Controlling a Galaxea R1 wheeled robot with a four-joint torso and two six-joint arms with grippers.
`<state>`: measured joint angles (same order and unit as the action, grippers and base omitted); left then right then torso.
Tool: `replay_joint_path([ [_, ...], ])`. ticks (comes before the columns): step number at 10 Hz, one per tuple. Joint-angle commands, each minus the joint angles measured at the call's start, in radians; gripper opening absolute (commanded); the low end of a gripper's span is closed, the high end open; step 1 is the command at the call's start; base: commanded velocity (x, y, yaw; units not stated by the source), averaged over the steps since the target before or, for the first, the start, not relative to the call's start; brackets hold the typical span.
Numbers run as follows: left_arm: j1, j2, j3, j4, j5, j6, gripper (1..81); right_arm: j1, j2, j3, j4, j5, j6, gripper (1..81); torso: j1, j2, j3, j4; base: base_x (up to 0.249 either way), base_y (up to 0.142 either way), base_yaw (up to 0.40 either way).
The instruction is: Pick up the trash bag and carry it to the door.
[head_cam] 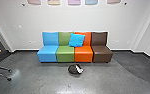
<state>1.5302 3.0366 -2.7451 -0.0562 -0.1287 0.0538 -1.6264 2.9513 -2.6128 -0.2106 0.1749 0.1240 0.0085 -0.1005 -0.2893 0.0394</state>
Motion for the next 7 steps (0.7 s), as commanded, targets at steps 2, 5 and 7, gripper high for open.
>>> replay_joint_path([
  [2, -0.017, 0.002, -0.001, -0.002, 0.063, 0.001, 81.1, 0.009, -0.002, 0.010, -0.006, -0.052, 0.000, 81.1, 0.000, 0.000, 0.000, 0.000, 0.135, 0.000, 0.000],
  [5, -0.017, -0.001, -0.001, -0.001, 0.063, 0.001, 81.1, 0.006, -0.002, 0.019, -0.007, -0.051, 0.002, 81.1, 0.000, 0.000, 0.000, 0.000, 0.135, 0.000, 0.000],
  [7, -0.020, 0.002, -0.001, 0.002, 0.061, 0.001, 81.1, 0.004, -0.005, 0.019, -0.004, -0.051, 0.002, 81.1, 0.000, 0.000, 0.000, 0.000, 0.135, 0.000, 0.000],
])
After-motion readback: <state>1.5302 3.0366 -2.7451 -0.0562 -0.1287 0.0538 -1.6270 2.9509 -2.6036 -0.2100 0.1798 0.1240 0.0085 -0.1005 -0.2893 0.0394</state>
